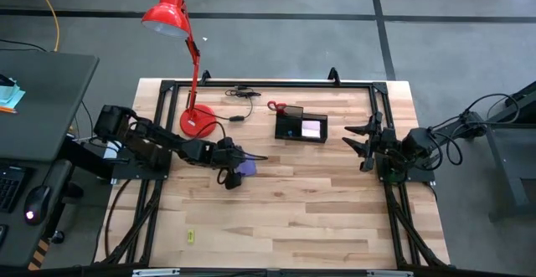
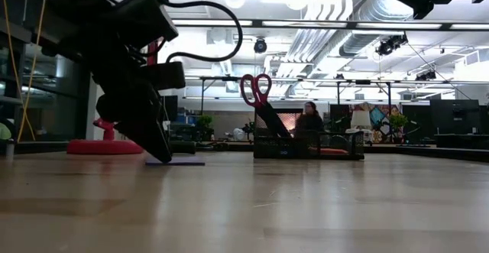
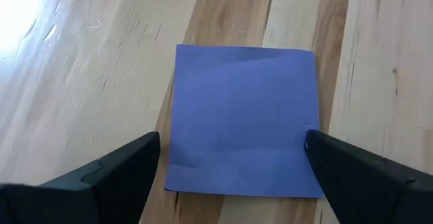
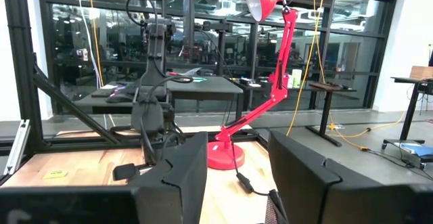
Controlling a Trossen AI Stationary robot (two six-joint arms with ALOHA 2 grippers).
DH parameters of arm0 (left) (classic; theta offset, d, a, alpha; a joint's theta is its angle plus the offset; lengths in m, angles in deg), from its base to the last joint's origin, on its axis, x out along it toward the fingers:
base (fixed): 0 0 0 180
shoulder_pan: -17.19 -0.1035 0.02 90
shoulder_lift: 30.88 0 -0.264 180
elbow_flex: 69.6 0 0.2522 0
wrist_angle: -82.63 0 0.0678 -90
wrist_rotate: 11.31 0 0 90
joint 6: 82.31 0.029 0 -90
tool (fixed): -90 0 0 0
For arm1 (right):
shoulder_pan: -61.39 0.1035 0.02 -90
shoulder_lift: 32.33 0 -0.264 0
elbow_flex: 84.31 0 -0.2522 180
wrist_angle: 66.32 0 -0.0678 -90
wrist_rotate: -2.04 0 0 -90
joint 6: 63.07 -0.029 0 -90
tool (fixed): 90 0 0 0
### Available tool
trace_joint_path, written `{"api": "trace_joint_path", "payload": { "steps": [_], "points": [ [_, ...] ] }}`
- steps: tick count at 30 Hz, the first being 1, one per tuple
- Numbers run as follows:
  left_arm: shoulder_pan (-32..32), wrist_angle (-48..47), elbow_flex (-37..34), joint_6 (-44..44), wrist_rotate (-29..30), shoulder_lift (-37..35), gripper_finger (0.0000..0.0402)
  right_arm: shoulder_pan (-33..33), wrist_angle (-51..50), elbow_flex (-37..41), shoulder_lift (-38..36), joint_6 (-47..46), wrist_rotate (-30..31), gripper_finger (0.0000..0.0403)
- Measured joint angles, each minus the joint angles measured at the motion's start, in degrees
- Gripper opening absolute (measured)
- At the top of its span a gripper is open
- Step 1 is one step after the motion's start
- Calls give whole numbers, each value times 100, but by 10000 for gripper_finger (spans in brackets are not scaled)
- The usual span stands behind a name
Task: Pick and place office supplies into organizer
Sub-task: Put the blue sticky note into the black desk organizer
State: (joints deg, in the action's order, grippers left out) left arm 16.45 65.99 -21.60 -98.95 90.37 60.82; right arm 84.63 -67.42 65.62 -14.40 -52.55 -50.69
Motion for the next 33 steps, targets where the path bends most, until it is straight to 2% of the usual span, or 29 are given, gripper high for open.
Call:
{"api": "trace_joint_path", "payload": {
  "steps": [17,27,33],
  "points": [
    [1,198,-14,11,-288,-110,356,0,0,0,0,-2,1,151],
    [14,304,24,-11,-518,-146,397,0,-2,0,0,-2,1,153],
    [16,271,31,10,-474,-87,391,0,-2,0,0,-2,2,154]
  ]
}}
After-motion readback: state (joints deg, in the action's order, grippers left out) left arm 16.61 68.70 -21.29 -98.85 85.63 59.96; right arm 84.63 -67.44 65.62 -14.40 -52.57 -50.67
